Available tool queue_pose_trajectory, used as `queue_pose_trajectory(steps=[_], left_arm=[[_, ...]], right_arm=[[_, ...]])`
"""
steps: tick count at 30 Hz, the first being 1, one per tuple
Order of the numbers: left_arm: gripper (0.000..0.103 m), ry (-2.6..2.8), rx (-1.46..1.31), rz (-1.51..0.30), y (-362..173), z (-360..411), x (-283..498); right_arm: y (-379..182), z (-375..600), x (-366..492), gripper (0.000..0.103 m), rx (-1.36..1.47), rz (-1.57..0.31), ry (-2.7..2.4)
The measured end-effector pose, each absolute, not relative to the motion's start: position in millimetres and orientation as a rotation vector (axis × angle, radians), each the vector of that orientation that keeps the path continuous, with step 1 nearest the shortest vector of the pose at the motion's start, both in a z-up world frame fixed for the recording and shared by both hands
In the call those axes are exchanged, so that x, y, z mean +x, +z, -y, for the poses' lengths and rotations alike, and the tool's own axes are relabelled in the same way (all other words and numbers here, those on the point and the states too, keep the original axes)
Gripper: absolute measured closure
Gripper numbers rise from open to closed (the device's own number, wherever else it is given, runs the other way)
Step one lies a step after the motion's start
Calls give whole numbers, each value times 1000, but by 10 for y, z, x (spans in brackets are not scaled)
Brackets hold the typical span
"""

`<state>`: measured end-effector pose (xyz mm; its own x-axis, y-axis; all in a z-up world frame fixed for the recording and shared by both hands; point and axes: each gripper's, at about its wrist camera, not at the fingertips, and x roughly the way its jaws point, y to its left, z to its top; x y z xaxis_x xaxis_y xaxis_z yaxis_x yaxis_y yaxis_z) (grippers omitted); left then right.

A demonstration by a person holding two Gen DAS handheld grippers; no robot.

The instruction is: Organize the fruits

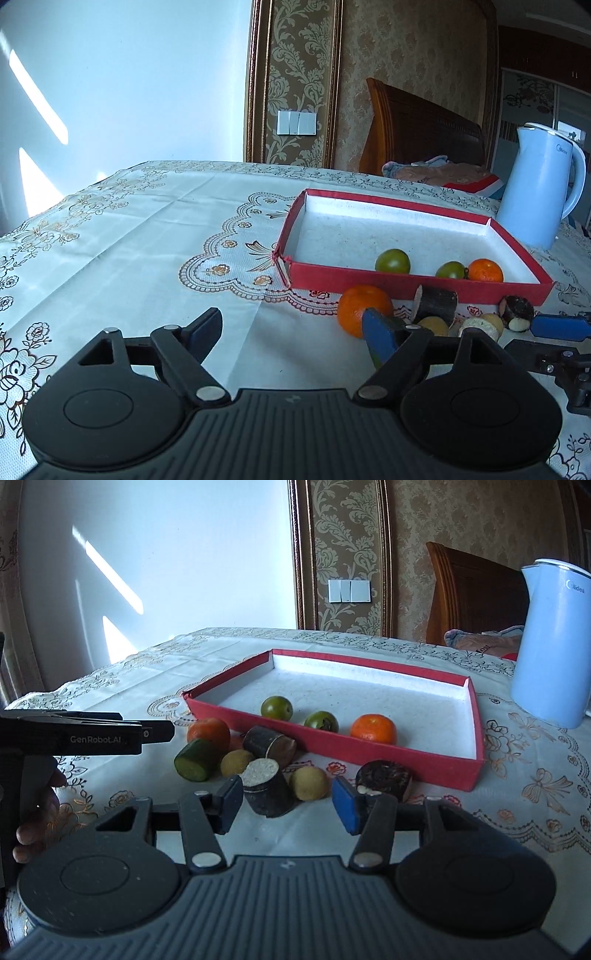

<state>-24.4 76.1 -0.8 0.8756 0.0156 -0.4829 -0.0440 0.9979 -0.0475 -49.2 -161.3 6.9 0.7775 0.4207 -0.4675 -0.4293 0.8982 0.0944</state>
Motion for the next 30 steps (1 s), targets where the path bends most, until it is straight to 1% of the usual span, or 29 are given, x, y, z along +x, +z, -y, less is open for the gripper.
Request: queue_pose_trajectory(steps=[3, 5, 22, 23, 24, 25, 26, 30], left_arm=[[20, 16, -63, -518, -38, -782, -272], [20, 19, -65, -525, -49, -793, -277], [20, 6, -96, -553, -85, -826, -295], [20, 6, -97, -554, -86, -828, -293], [20, 6, -98, -556, -88, -827, -292], [20, 7, -98, -560, -90, -826, -288], [20, 8, -97, -564, -94, -823, -284], [20, 6, -87, -570, -99, -806, -277]], right_arm=[[31, 1550, -505, 52, -35, -514, 468], [16, 1500, -485, 56, -43, -528, 476], [-11, 1242, -284, 56, -102, -578, 469], [-19, 1225, -265, 57, -107, -586, 467], [-31, 1210, -242, 64, -110, -597, 465], [-39, 1198, -224, 64, -113, -603, 458], [-45, 1194, -206, 67, -111, -605, 453], [-55, 1214, -183, 69, -93, -614, 450]])
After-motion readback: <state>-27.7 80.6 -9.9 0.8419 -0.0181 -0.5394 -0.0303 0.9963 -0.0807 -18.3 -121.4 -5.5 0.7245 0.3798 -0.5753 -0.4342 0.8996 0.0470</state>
